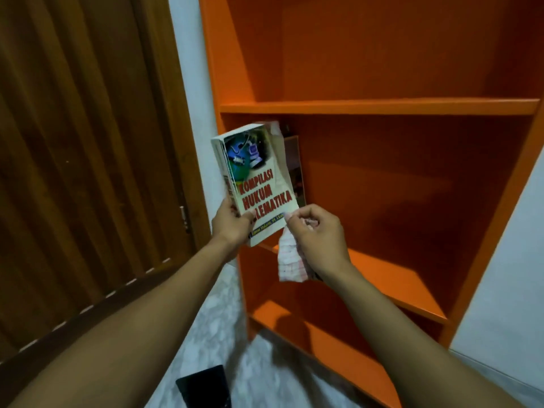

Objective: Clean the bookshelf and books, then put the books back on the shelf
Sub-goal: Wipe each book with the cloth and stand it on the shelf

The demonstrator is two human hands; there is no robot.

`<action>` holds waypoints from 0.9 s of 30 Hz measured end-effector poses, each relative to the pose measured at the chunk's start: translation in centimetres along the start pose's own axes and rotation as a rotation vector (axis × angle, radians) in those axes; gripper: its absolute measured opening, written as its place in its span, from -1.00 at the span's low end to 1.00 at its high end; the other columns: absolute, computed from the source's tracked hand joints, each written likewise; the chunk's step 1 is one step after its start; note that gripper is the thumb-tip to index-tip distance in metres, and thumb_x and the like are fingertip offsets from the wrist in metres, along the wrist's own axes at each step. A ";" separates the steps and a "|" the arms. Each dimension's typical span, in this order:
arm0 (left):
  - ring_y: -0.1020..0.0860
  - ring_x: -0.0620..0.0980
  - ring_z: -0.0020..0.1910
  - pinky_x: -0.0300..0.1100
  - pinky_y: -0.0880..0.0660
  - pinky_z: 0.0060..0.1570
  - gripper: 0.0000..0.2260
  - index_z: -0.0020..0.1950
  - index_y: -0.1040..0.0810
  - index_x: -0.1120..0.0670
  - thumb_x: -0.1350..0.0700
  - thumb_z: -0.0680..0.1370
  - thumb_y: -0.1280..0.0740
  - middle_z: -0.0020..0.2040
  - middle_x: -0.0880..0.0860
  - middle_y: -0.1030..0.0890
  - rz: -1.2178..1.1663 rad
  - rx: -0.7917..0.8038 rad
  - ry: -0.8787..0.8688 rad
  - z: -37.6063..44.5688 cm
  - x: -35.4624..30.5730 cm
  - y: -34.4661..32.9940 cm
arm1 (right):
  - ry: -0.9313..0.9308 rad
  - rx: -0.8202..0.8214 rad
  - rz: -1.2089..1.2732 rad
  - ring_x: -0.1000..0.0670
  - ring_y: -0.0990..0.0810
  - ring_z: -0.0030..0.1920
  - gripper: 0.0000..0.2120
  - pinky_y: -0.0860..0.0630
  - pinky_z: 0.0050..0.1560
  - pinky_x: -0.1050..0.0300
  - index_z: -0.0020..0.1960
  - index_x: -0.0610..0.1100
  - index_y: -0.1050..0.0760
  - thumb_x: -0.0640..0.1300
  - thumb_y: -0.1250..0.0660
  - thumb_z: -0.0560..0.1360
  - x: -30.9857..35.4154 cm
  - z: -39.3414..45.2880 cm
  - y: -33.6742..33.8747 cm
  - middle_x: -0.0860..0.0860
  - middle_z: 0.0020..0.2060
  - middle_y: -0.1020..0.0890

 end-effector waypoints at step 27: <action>-0.58 0.26 0.15 0.08 -0.59 0.08 -0.56 0.27 -0.34 0.19 0.08 0.53 -0.46 0.20 0.24 -0.56 0.337 -0.138 0.100 10.5 6.1 -8.3 | -0.084 0.046 0.006 0.15 -0.34 -0.52 -0.81 -0.32 -0.41 0.30 -0.15 -0.28 -0.52 -0.17 -0.39 0.56 -7.6 2.2 1.0 0.15 -0.53 -0.43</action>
Point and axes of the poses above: each hand's wrist, its own z-axis towards the middle knuckle, its own y-axis out of the back of the hand, x = y × z, the point moved 10 cm from there along z, towards the middle knuckle
